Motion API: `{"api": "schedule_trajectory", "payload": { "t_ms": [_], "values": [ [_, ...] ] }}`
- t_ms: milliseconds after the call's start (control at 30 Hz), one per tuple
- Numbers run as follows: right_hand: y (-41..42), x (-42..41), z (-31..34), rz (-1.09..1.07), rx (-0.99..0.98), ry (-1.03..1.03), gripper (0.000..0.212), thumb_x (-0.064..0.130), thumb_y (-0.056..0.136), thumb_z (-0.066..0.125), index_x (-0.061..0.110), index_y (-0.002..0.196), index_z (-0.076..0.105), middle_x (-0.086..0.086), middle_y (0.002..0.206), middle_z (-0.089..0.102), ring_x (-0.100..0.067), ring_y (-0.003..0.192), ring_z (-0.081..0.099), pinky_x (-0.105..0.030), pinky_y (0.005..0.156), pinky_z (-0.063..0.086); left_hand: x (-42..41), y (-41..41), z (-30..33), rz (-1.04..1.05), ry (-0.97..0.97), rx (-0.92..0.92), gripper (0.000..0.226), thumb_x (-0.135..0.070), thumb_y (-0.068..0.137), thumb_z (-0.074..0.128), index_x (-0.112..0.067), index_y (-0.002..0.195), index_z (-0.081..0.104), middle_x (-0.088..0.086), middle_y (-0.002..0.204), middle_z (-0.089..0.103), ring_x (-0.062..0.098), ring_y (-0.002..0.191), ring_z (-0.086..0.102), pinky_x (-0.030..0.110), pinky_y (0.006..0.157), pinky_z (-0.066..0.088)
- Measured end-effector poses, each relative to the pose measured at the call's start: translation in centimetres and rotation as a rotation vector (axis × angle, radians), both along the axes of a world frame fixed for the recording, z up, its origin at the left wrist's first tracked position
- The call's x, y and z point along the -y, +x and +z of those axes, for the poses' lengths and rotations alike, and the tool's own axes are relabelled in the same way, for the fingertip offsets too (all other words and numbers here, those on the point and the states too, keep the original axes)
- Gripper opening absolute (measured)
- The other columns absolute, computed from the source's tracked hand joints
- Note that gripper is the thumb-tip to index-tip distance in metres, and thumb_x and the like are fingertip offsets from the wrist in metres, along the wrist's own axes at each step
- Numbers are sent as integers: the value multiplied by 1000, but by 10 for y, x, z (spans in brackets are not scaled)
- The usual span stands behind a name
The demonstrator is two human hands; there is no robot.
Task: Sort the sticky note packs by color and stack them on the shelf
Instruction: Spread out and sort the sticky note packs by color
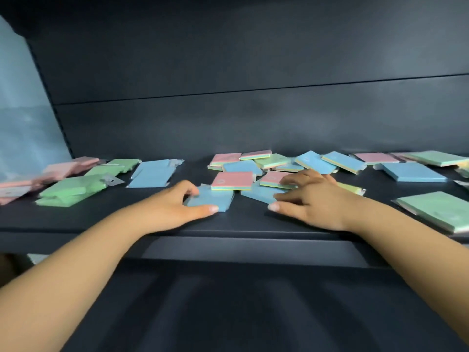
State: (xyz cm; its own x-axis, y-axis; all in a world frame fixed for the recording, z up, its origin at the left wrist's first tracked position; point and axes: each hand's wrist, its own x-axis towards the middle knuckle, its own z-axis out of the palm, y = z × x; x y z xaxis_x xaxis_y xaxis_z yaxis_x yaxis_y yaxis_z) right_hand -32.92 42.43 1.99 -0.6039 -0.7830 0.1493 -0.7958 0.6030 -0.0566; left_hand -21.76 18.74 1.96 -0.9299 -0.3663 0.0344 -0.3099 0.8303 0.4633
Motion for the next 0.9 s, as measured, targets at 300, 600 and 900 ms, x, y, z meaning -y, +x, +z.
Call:
{"api": "schedule_trajectory", "payload": {
  "t_ms": [300, 600, 900],
  "values": [
    [23, -8, 0, -130, 219, -427, 39, 47, 87, 53, 14, 68, 61, -8, 67, 55, -9, 60, 45, -15, 57, 36, -22, 36, -23, -68, -97, -375, 17, -39, 91, 48, -28, 88, 61, -13, 102, 58, 8, 101, 50, 8, 70, 32],
    [17, 19, -3, -458, 204, 24, 83, 74, 83, 28, 22, 147, 27, 2, 158, 9, -23, 145, 2, -47, 113, 11, -15, 33, -20, 166, -151, -54, 58, -71, 77, 37, -13, 72, 44, 0, 82, 47, 31, 107, 50, 38, 83, 40],
    [28, 18, -5, -410, 413, -564, 75, 50, 74, 69, 21, 133, 33, -2, 121, 50, -22, 101, 52, -34, 82, 43, -15, 42, -28, 206, 319, -511, 45, -46, 76, 68, -20, 104, 46, -9, 100, 57, 15, 95, 53, 28, 72, 42]
  ]
}}
